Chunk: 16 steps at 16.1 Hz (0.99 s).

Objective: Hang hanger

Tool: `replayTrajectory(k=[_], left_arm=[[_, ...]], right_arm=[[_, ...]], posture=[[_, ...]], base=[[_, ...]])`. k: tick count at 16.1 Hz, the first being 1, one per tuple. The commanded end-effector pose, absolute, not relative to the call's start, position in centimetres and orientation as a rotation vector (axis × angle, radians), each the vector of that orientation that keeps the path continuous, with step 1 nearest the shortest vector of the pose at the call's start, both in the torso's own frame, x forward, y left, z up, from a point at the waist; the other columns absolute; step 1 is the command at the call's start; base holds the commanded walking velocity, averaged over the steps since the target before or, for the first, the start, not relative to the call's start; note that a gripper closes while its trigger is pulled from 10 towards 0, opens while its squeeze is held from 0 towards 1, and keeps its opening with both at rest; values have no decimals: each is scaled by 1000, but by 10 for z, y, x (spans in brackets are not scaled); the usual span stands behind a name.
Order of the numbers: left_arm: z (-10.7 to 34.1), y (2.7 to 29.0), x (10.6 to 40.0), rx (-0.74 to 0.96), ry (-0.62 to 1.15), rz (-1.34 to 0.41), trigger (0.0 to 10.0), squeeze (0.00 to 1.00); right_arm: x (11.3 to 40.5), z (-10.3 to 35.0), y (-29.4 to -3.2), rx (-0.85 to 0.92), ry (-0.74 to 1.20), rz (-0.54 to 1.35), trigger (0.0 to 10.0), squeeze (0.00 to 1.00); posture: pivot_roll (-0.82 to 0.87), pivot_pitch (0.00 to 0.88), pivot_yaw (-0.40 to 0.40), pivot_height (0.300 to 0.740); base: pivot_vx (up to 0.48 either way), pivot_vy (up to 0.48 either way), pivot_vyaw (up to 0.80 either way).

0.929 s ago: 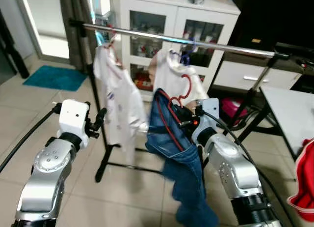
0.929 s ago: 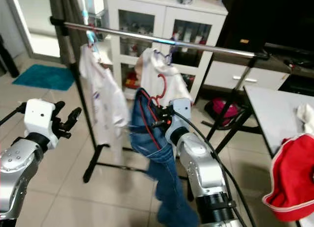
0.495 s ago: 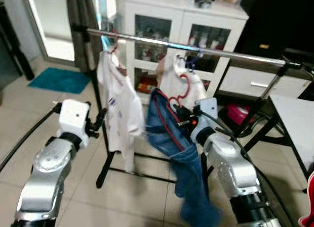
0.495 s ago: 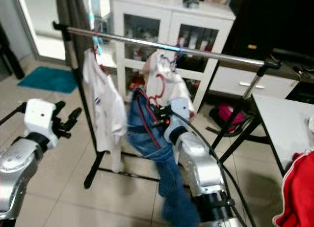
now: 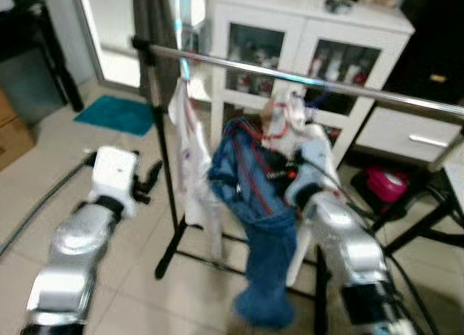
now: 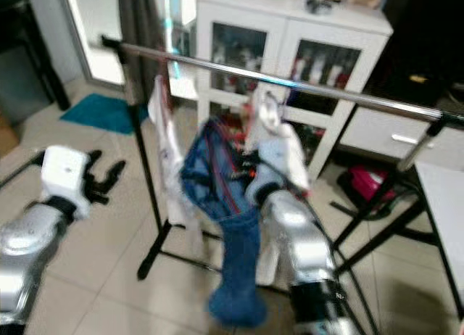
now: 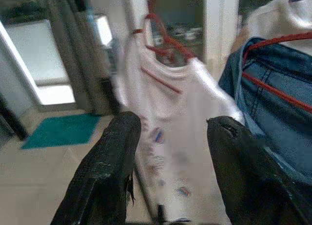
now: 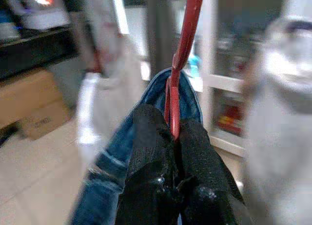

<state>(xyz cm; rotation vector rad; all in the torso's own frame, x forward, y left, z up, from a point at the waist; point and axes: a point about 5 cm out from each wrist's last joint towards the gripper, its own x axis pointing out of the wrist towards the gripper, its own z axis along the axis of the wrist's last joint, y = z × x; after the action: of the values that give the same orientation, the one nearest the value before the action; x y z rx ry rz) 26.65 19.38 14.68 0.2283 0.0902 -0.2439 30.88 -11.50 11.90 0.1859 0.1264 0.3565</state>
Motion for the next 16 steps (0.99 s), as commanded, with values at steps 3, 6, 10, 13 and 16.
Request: replayTrajectory(k=[3,6,10,13,16], left_arm=[[153,201,266,249,81,-226,10000,0],[153,200,266,256,82,-235,10000,0],[154,200,267,274,83,-255,10000,0],[156,197,265,313,89,-339,10000,0],[162,191,261,274,74,-456,10000,0]], right_arm=[[314,133,-115,192,59,343,10000,0],[317,140,-119,114,28,305,10000,0],[325,153,-125,34,-29,263,10000,0],[331,161,-128,32,-55,231,10000,0],[341,167,-127,25,-50,209,10000,0]], posture=[[28,0,-62,740],[30,0,-59,740],[33,0,-56,740],[34,0,-53,740],[35,0,-51,740]], base=[[319,0,0],[316,0,0],[317,0,0],[311,0,0],[174,0,0]])
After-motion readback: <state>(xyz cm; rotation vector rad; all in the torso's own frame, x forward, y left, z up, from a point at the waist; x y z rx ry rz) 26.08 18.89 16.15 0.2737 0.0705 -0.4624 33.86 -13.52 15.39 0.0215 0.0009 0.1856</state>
